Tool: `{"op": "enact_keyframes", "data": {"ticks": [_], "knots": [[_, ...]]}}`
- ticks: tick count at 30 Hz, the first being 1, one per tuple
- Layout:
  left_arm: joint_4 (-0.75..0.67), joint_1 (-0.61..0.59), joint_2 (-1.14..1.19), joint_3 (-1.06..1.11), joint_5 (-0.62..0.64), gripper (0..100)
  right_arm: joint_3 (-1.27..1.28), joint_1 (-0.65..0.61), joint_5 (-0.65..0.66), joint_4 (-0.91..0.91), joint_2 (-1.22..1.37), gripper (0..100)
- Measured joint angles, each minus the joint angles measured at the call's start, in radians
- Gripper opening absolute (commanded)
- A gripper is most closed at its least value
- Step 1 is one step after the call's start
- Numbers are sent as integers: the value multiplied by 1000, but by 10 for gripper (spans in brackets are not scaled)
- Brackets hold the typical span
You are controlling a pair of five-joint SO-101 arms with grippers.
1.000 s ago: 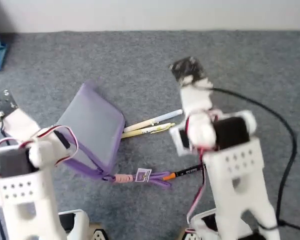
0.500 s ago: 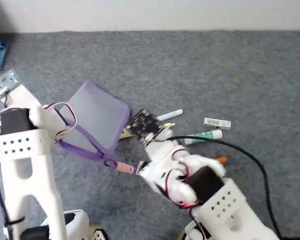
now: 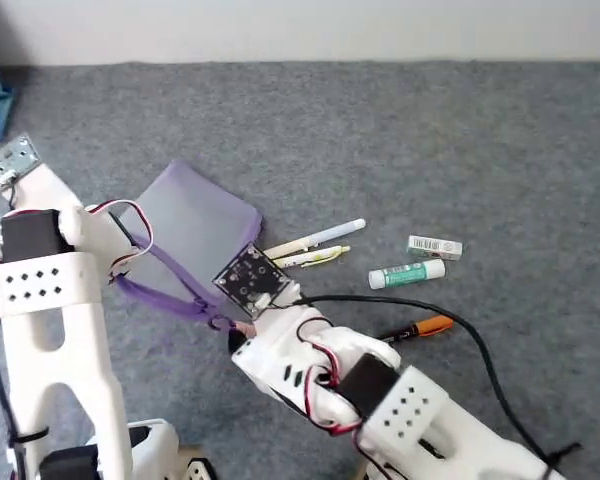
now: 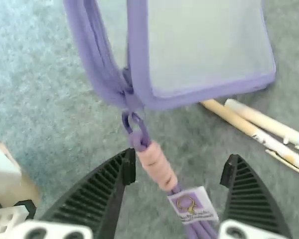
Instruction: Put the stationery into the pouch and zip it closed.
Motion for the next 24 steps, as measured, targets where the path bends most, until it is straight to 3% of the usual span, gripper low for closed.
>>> {"op": "enact_keyframes", "data": {"ticks": [9, 15, 18, 24], "knots": [[0, 0, 0, 0, 0, 12, -49, -57, 0, -91, 242, 277], [0, 0, 0, 0, 0, 12, -80, -35, 0, -91, 301, 3], [0, 0, 0, 0, 5, 12, -80, 32, 5, -91, 284, 21], [0, 0, 2, 0, 5, 13, -80, 140, 169, -83, 124, 8]]}}
